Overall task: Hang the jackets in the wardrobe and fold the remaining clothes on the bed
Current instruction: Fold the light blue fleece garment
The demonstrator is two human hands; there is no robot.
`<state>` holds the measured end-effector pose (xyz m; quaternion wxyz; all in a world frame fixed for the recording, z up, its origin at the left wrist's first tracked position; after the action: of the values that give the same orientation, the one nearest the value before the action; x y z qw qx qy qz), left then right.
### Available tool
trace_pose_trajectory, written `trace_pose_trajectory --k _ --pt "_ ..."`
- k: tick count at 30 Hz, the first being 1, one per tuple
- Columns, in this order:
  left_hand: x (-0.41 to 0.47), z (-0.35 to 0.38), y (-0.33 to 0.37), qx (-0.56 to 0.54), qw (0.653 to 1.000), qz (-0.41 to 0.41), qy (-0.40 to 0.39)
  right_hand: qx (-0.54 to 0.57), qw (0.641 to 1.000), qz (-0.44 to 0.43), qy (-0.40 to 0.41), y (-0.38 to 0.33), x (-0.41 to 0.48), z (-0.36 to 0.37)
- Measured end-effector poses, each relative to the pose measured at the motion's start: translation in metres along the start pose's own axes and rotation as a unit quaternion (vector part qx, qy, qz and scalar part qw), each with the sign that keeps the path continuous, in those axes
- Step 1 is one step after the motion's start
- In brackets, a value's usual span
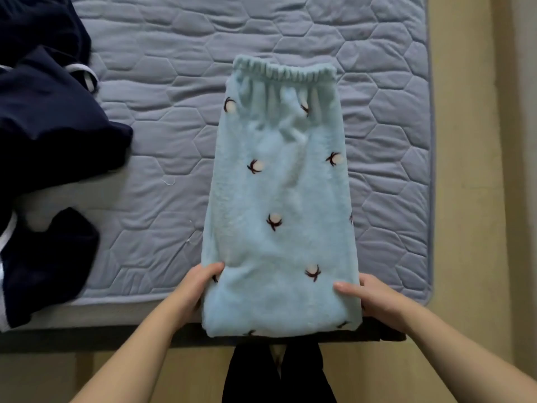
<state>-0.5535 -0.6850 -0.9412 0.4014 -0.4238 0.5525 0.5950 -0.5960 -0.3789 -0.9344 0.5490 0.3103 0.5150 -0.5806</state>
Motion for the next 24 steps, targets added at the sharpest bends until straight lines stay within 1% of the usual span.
trace_pose_trajectory --k 2,4,6,8,11,13,15,16,18,20,21,23,24 --pt "-0.008 0.001 0.002 0.04 0.998 0.051 -0.005 -0.017 0.999 -0.013 -0.041 0.002 0.0 0.011" --pt "-0.015 0.004 -0.005 0.087 0.994 0.064 -0.032 -0.024 0.998 -0.033 -0.05 0.005 -0.003 0.012" --pt "-0.017 0.005 -0.018 0.094 0.993 0.053 -0.053 -0.006 0.998 -0.053 -0.021 0.01 -0.004 0.002" --pt "-0.017 0.005 -0.025 0.076 0.996 0.035 -0.041 0.009 0.998 -0.06 0.009 0.016 -0.005 -0.008" --pt "-0.017 0.007 -0.029 0.071 0.997 0.03 -0.028 0.013 0.998 -0.062 0.017 0.025 -0.006 -0.015" --pt "-0.02 0.008 -0.033 0.094 0.995 0.027 -0.016 -0.003 0.998 -0.058 0.04 0.03 -0.007 -0.021" --pt "-0.019 -0.001 -0.03 0.14 0.988 0.027 0.052 -0.034 0.996 -0.052 0.062 0.025 -0.008 -0.025" --pt "-0.019 -0.007 -0.021 0.176 0.979 0.04 0.098 -0.045 0.996 -0.052 0.057 0.016 -0.008 -0.021" --pt "-0.018 -0.015 0.015 0.236 0.949 0.096 0.185 -0.023 0.996 -0.077 0.044 -0.016 -0.003 -0.01" --pt "-0.011 -0.015 0.061 0.217 0.935 0.161 0.229 0.045 0.99 -0.127 0.047 -0.059 0.01 -0.004" --pt "-0.004 -0.013 0.083 0.212 0.929 0.178 0.246 0.076 0.984 -0.147 0.061 -0.08 0.019 -0.001" --pt "0.015 -0.007 0.122 0.235 0.911 0.19 0.279 0.111 0.972 -0.172 0.112 -0.118 0.036 0.007" --pt "0.025 -0.004 0.135 0.254 0.902 0.192 0.292 0.109 0.965 -0.192 0.145 -0.135 0.046 0.011"
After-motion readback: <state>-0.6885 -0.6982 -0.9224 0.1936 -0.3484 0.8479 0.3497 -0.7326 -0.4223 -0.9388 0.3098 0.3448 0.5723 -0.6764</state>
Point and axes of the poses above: each hand's wrist, its own x-axis towards the middle knuckle, its own z-axis out of the palm, y = z × x, the point moved 8 cm from there along x, towards the middle knuckle, and after that the axes turned 12 degrees about x, right-handed, at the moved point
